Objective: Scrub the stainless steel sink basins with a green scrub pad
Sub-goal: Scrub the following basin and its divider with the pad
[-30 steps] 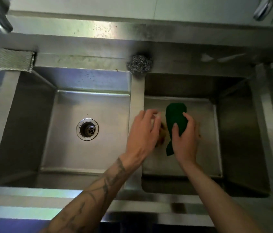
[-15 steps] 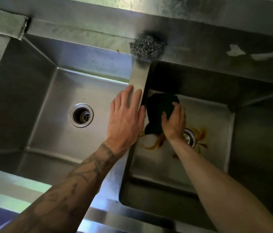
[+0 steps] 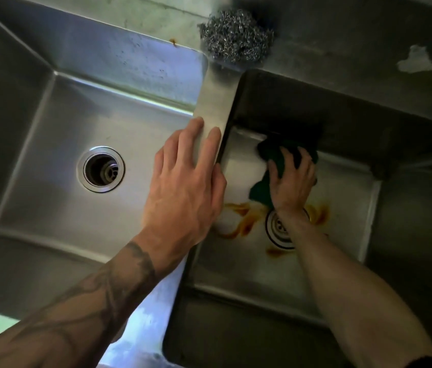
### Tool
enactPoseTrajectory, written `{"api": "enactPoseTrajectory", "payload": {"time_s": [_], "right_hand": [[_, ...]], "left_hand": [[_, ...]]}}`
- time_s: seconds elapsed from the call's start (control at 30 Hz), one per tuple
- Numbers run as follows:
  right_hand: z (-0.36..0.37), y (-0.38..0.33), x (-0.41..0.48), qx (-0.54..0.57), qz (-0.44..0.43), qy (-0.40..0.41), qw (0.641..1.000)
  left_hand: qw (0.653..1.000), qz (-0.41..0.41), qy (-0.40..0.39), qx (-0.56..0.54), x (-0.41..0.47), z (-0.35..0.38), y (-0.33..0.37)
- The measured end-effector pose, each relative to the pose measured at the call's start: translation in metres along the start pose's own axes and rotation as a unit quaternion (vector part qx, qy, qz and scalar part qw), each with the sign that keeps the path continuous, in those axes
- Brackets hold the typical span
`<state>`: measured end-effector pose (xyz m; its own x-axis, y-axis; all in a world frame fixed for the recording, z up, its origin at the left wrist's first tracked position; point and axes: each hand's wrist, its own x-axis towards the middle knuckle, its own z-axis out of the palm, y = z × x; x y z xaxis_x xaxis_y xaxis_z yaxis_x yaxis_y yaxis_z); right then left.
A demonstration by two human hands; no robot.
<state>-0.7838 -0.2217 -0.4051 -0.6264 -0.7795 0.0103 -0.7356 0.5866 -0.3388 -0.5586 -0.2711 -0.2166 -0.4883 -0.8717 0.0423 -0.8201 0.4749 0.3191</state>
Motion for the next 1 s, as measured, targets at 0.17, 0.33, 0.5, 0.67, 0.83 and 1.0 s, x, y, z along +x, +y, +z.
{"api": "enactPoseTrajectory", "payload": {"time_s": [0.17,0.33,0.5,0.67,0.83,1.0], "right_hand": [[0.009,-0.041,-0.013,0.010,-0.036,-0.035,0.999],[0.009,-0.020,-0.015,-0.072,-0.187,-0.047,0.979],[0.021,-0.044,-0.010,-0.032,0.048,0.013,0.998],[0.028,-0.074,-0.025,-0.002,-0.179,-0.045,0.983],[0.012,-0.013,-0.001,-0.053,-0.094,-0.004,0.994],[0.028,-0.083,-0.023,-0.020,-0.034,0.020,0.999]], "left_hand": [[1.000,-0.003,-0.005,-0.003,0.001,-0.001,0.000],[1.000,0.001,-0.003,-0.008,0.001,0.000,0.001],[1.000,0.002,0.002,-0.009,0.001,0.000,0.002],[1.000,0.002,0.000,-0.010,0.002,0.001,0.001],[1.000,0.005,0.008,-0.013,0.001,0.003,0.000],[1.000,0.003,0.004,-0.016,0.002,0.003,0.000]]}}
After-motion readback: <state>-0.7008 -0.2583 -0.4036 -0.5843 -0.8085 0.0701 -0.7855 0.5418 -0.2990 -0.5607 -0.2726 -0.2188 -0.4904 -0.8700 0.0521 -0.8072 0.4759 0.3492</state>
